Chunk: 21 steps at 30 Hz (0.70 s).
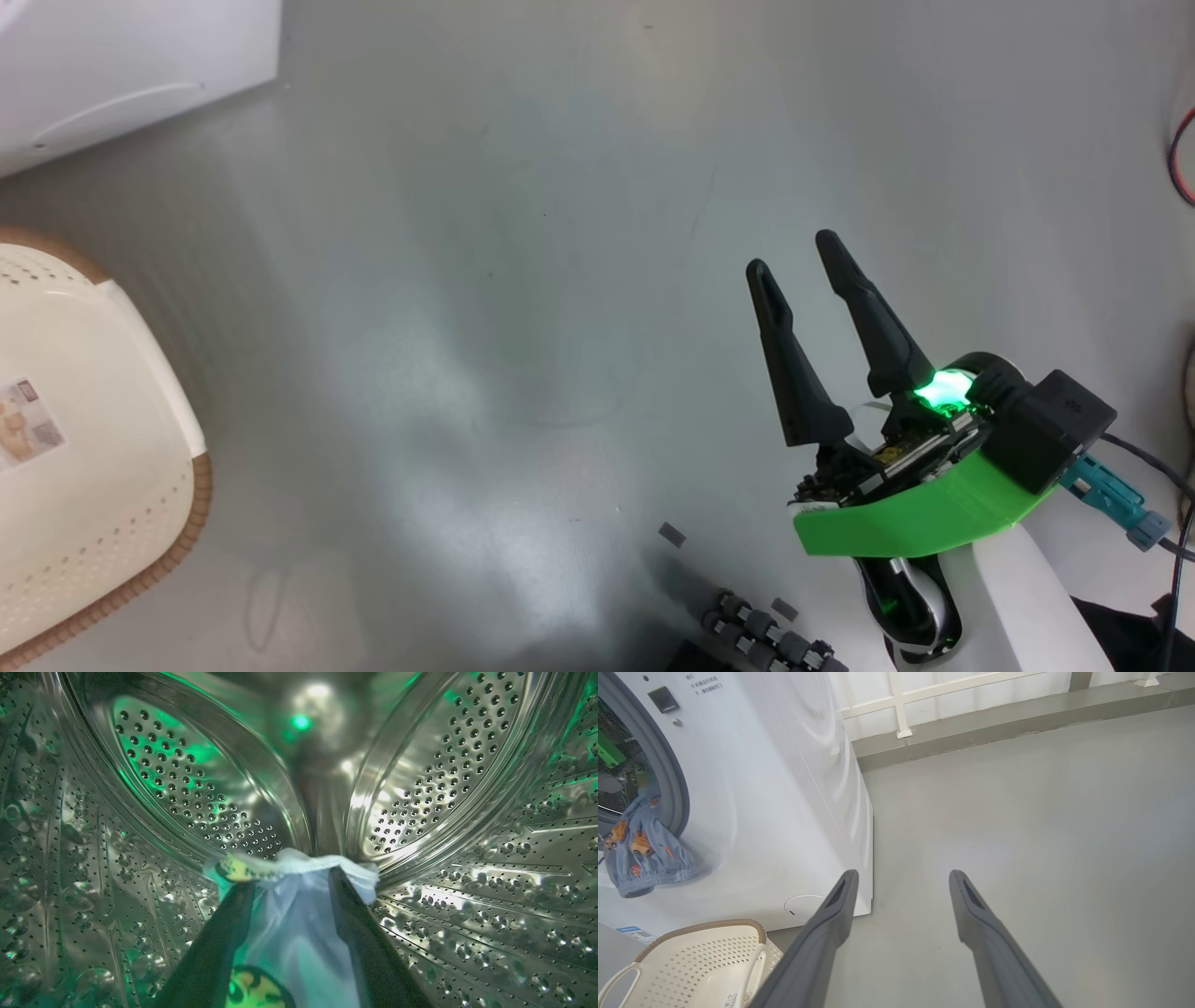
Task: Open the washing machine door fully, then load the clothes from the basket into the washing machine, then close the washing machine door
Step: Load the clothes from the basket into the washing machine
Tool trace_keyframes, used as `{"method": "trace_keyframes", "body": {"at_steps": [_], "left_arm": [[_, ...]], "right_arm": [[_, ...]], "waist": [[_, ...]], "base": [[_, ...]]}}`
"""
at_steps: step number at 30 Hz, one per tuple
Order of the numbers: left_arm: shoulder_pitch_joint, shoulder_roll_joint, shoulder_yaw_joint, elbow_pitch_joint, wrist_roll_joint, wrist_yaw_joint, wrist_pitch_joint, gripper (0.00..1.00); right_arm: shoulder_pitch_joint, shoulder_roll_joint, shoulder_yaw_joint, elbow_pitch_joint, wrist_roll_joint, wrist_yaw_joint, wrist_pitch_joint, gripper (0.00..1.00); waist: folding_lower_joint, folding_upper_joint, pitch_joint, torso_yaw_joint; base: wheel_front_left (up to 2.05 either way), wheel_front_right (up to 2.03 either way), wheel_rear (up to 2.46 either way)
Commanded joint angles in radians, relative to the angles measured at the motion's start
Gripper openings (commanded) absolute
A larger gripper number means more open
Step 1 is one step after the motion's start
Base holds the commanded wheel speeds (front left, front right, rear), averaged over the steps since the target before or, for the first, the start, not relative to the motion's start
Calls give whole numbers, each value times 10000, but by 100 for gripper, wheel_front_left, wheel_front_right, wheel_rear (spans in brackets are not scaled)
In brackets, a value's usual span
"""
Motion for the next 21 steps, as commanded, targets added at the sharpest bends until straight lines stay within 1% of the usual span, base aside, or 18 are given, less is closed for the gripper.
{"method": "trace_keyframes", "body": {"at_steps": [1,5,9,14,21], "left_arm": [[257,298,2,-178,-75,-59,-40,100],[584,145,-80,-179,-215,-193,-249,100],[1134,-4,-133,-207,-334,-228,-448,100],[2096,-283,-80,-503,-544,-83,-876,100],[3615,-509,60,-1224,-784,226,-1550,100]], "right_arm": [[140,-72,161,-174,-97,16,-74,100],[155,-72,80,-104,-181,16,-74,100],[210,-72,-29,-40,-309,16,-74,100],[326,-72,-235,5,-486,16,-74,100],[506,-72,-400,103,-819,16,-74,100]], "waist": [[0,0,-114,78],[0,0,-355,199],[0,0,-663,372],[0,0,-1105,656],[0,0,-1624,1092]], "base": [[0,0,0],[0,0,0],[0,0,0],[0,0,0],[0,0,0]]}}
